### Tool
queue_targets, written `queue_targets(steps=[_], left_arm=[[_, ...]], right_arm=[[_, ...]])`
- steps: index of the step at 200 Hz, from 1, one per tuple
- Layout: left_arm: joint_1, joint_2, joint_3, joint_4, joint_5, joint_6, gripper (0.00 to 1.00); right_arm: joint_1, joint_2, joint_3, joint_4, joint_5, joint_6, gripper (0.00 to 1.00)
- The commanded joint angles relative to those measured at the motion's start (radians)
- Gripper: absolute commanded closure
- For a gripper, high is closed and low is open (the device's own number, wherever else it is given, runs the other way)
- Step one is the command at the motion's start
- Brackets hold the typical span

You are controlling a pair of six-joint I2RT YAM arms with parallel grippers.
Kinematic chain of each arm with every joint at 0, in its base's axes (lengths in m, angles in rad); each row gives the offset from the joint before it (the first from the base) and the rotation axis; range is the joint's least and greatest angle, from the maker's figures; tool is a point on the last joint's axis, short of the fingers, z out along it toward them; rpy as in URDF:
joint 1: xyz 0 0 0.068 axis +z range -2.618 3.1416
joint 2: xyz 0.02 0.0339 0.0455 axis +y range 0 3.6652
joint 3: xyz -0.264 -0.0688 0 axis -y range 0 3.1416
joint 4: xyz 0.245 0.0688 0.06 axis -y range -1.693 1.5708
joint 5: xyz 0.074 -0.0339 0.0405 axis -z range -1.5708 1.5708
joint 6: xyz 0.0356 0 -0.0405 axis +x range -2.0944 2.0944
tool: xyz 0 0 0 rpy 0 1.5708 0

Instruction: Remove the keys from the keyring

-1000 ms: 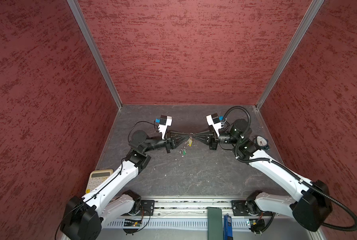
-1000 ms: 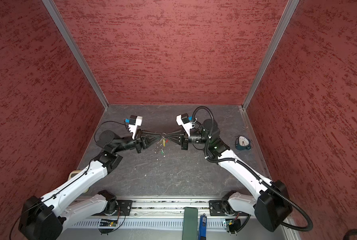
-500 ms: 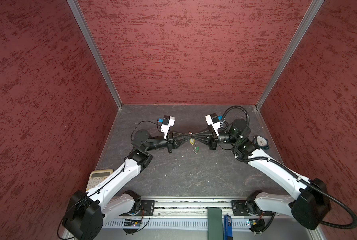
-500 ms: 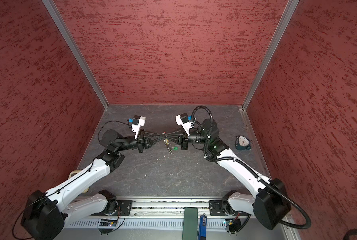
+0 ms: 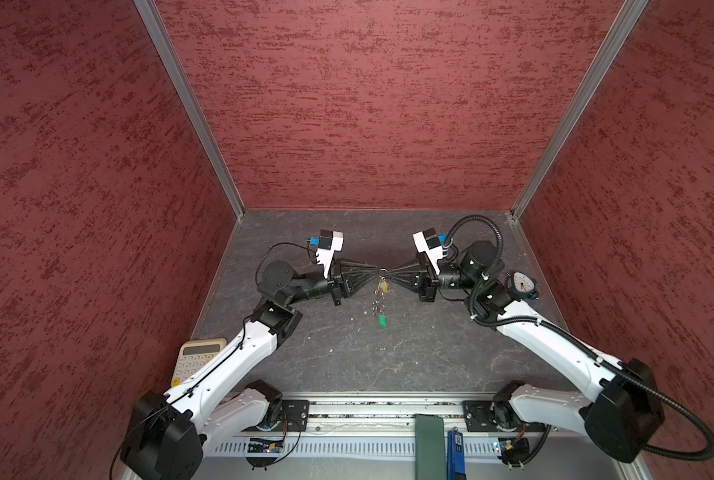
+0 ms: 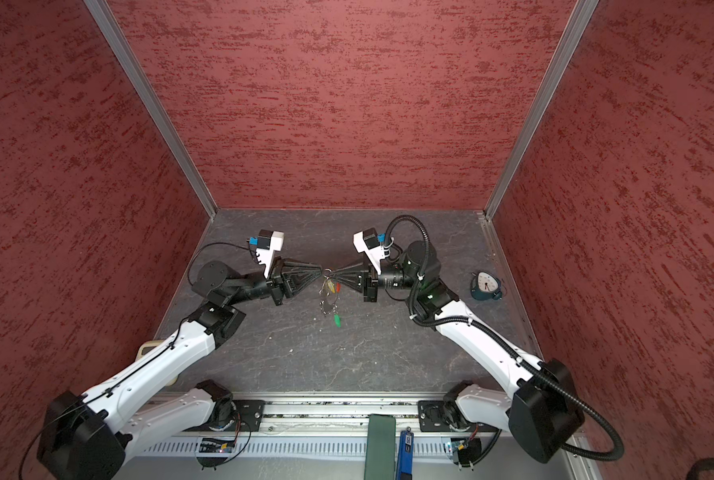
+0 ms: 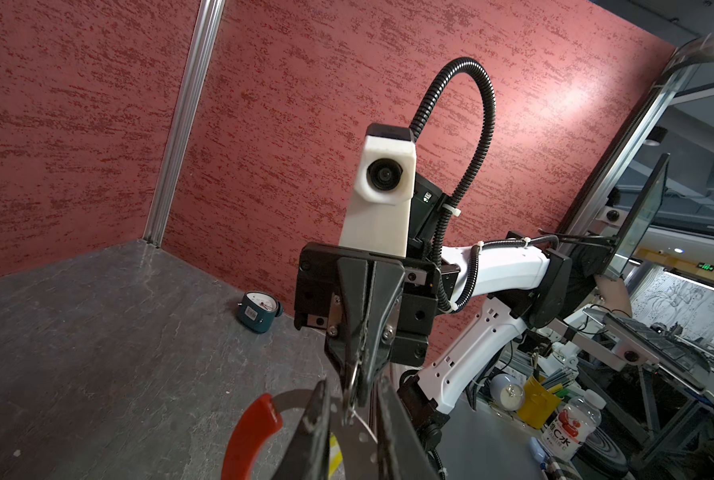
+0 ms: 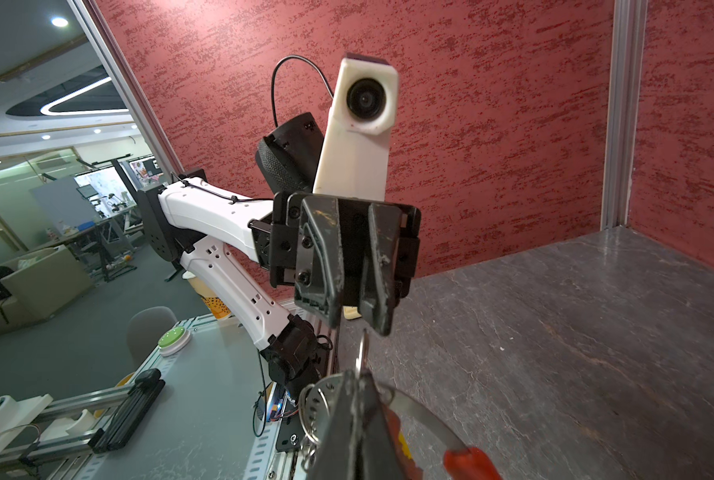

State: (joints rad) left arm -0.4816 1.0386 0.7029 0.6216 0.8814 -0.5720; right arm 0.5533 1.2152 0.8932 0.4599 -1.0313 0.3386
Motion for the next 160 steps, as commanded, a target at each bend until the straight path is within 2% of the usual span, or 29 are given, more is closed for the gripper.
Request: queue_targets(steps=[1,28,136,160], left_arm=[[0.001,0.012,0.006,0.015,0.009,-0.006,0.72],[-0.002,0.012,0.008,0.019,0.01,-0.008,0.71],[-0.03,0.036,0.033,0.048,0.048,-0.025,0.9],[-0.035,0.033,0.034,0.041,0.044,-0.024,0.97]], right_arm=[[-0.005,-0.019,0.003,0.065,-0.023,0.014,1.0],[-0.004,-0.015,0.007,0.08,-0.033,0.029,1.0],[0.01,0.023,0.015,0.105,-0.03,0.052,1.0],[0.012,0.026,0.013,0.114,-0.023,0.058,1.0]])
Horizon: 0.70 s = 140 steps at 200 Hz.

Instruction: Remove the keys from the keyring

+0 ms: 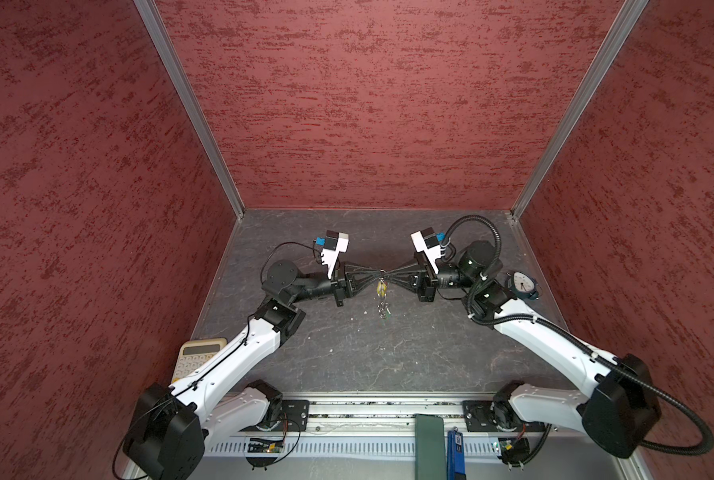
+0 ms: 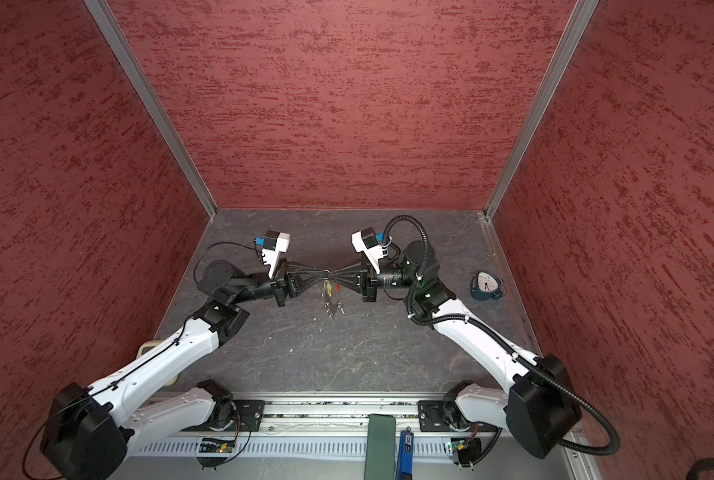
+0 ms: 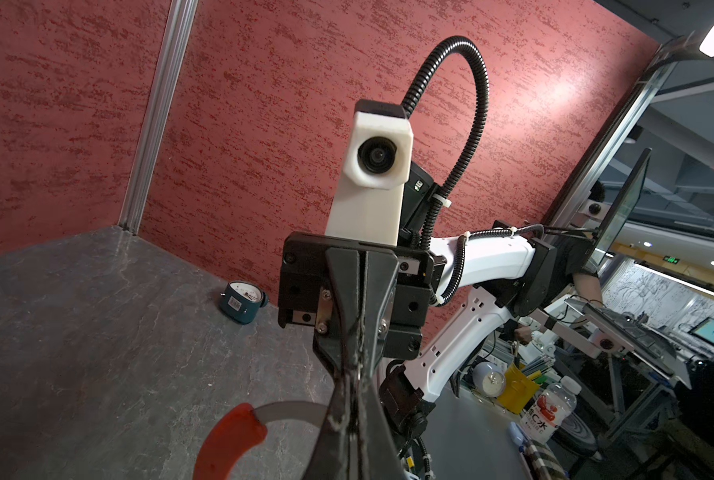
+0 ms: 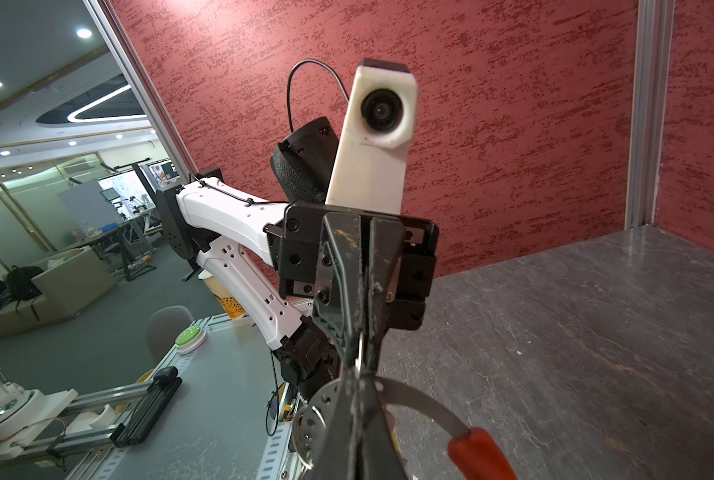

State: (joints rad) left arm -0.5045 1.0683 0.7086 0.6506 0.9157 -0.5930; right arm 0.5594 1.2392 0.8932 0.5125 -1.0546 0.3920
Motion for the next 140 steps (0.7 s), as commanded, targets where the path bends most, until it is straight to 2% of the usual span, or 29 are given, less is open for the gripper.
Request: queue_targets(steps=[1,54,76,92,140], left_arm=[[-0.012,0.003,0.029,0.01,0.01,-0.002,0.98],[-0.03,-0.063,0.056,-0.151,-0.06,0.07,1.0],[-0.056,-0.095,0.098,-0.322,-0.097,0.14,1.0],[-0.069,-0.109,0.129,-0.42,-0.117,0.173,1.0],[-0.124,-0.114,0.249,-0.709,-0.183,0.274,1.0]], right_arm=[[0.005,0.002,0.012,0.061,0.001,0.005,1.0],[0.005,-0.027,-0.02,0.058,0.067,0.005,1.0],[0.005,-0.074,-0.059,0.051,0.139,0.004,0.76],[0.005,-0.12,-0.088,0.042,0.18,-0.002,0.63],[0.005,-0.227,-0.164,-0.006,0.387,-0.021,0.4]])
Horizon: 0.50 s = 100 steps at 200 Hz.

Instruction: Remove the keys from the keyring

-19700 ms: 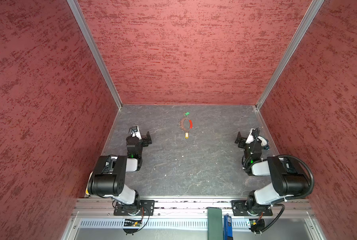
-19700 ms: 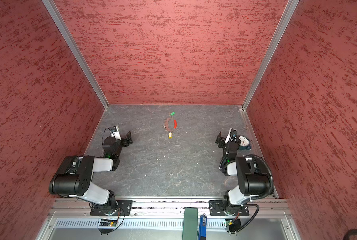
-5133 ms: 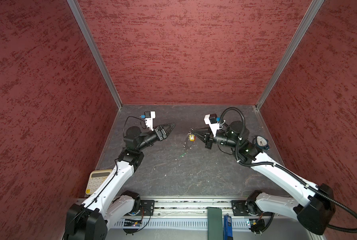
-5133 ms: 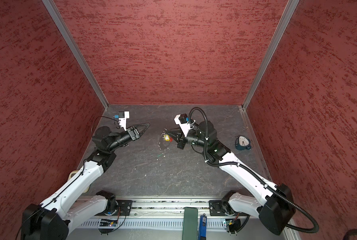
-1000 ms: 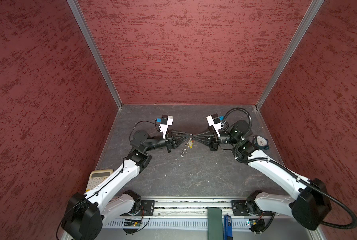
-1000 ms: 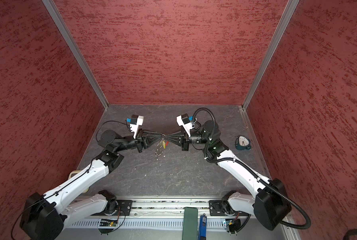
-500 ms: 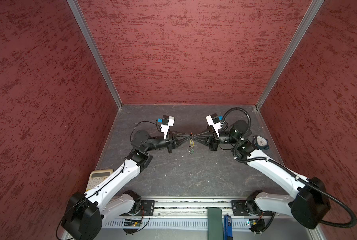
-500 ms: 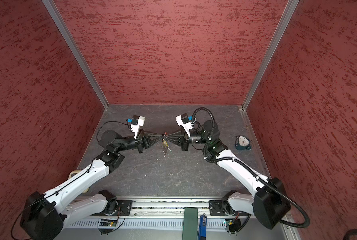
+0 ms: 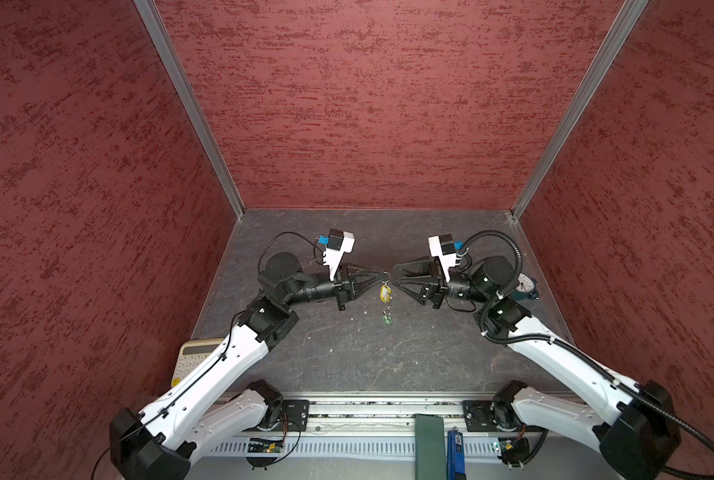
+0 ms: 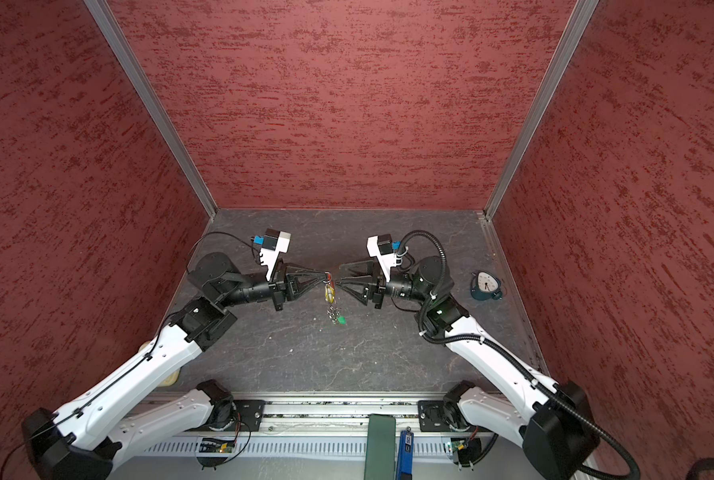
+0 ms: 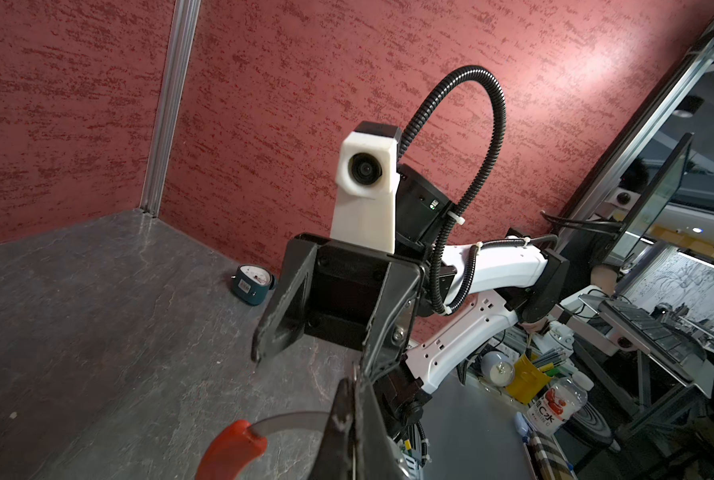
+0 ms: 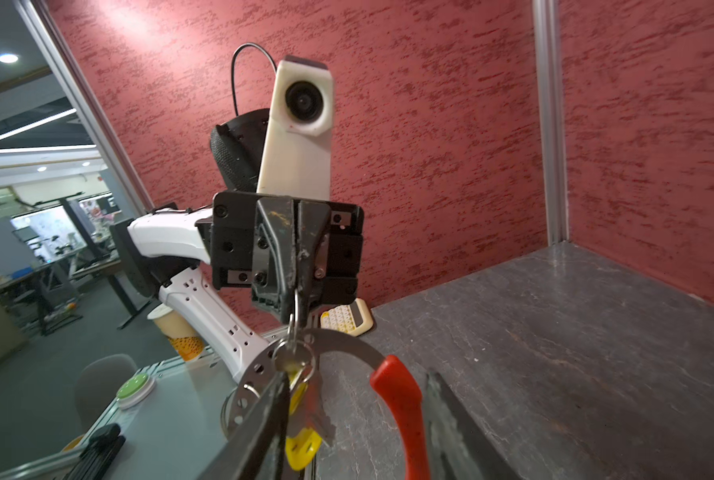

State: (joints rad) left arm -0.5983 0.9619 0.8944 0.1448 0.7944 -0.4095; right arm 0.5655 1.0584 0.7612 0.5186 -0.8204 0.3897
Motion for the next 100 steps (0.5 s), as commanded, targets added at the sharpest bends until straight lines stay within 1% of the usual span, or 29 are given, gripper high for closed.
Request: queue_targets(steps=[1,18,43,65,85,100], left_arm=[[-0.032,-0.008,0.065,-0.21,-0.065,0.094,1.0],[-0.053,-0.002,0.1,-0.29,-0.104,0.128,1.0],[-0.073,0.002,0.122,-0.342,-0.154,0.157,1.0],[-0.081,-0.003,0.118,-0.345,-0.179,0.169,1.0],[-0.084,-0.006,0.117,-0.348,-0.196,0.177,1.0],[-0.084,-0.006,0.118,-0.346,-0.201,0.179,1.0]], right_arm=[[-0.001,-0.047,-0.034,-0.012,0.158,-0.017,0.4],[-0.001,-0.073,-0.067,0.022,0.204,0.006,0.37],[-0.001,-0.096,-0.098,0.061,0.262,0.041,0.36],[0.001,-0.114,-0.099,0.036,0.265,0.02,0.35],[0.001,-0.126,-0.108,0.028,0.284,0.034,0.28],[0.002,-0.129,-0.103,0.012,0.254,0.017,0.28]])
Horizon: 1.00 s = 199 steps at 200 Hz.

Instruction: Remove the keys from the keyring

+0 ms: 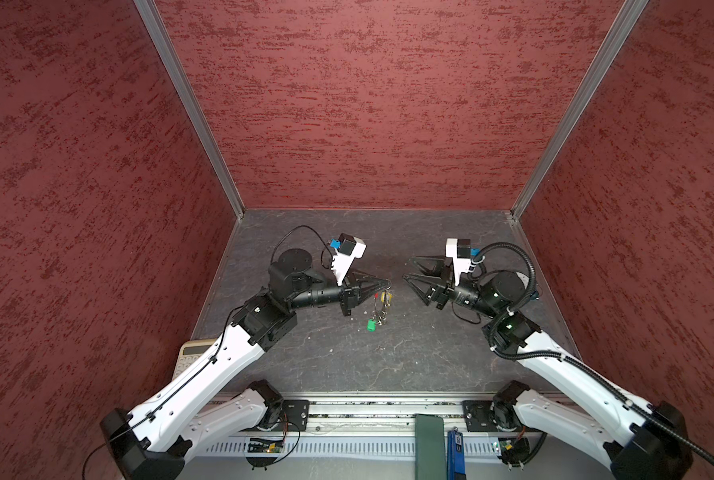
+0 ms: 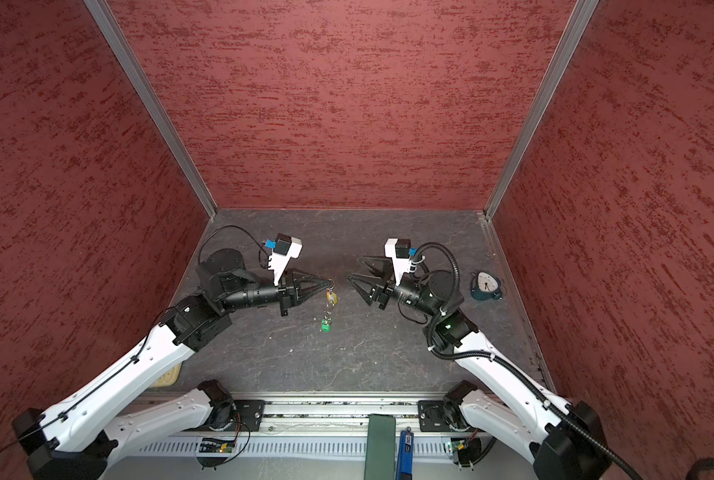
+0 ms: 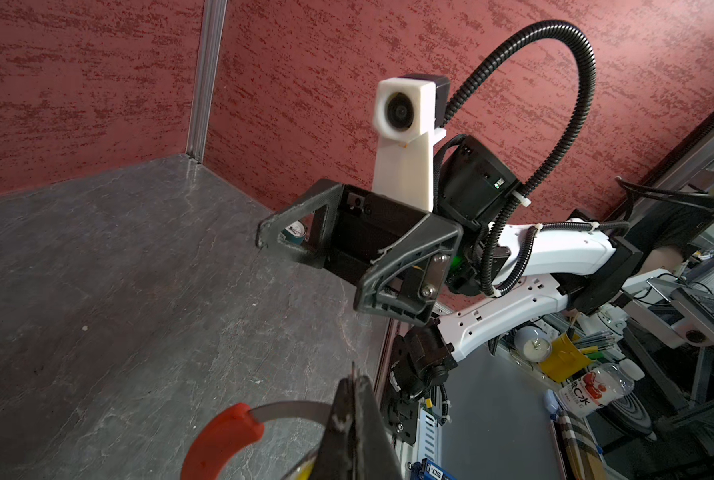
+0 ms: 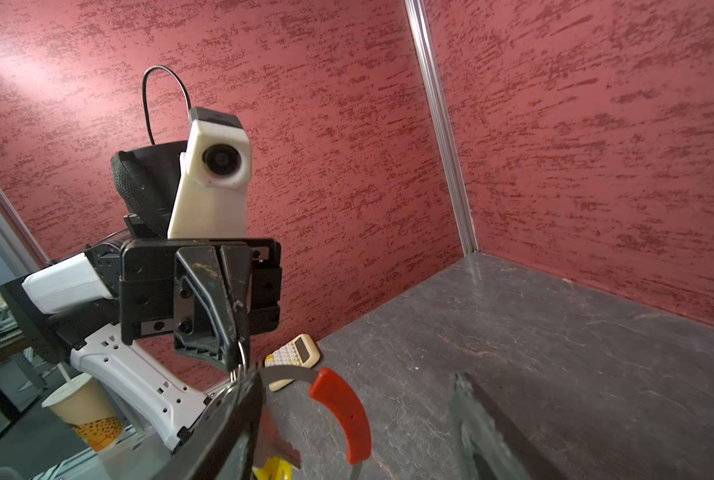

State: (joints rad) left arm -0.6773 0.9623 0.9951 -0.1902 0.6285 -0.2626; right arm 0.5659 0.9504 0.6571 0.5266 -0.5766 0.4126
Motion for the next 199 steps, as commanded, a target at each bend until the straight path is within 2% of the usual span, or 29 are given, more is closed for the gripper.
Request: queue_targets(steps=[1,22,78,112,160,199], left_arm=[[-0.004,-0.006,0.017,-0.01,-0.035,0.032,1.0],[-0.007,-0.005,0.012,-0.005,-0.04,0.031,1.0],[-0.007,-0.027,-0.022,0.03,-0.045,0.054,1.0],[-0.007,-0.045,-0.062,0.097,-0.01,0.052,1.0],[-0.007,-0.046,-0.067,0.105,-0.001,0.045,1.0],[-0.006,-0.047,-0.07,0.108,0.009,0.044,1.0]], right_arm=[[0.002,-0.021,0.002,0.001,0.008,-0.008,0.28],[0.003,-0.002,0.036,-0.081,-0.064,-0.052,0.29],[0.043,0.019,0.043,-0.151,-0.185,-0.112,0.37],[0.094,0.036,0.061,-0.217,-0.17,-0.179,0.41],[0.161,0.062,0.096,-0.293,-0.106,-0.263,0.41],[0.176,0.062,0.098,-0.295,-0.069,-0.281,0.56]])
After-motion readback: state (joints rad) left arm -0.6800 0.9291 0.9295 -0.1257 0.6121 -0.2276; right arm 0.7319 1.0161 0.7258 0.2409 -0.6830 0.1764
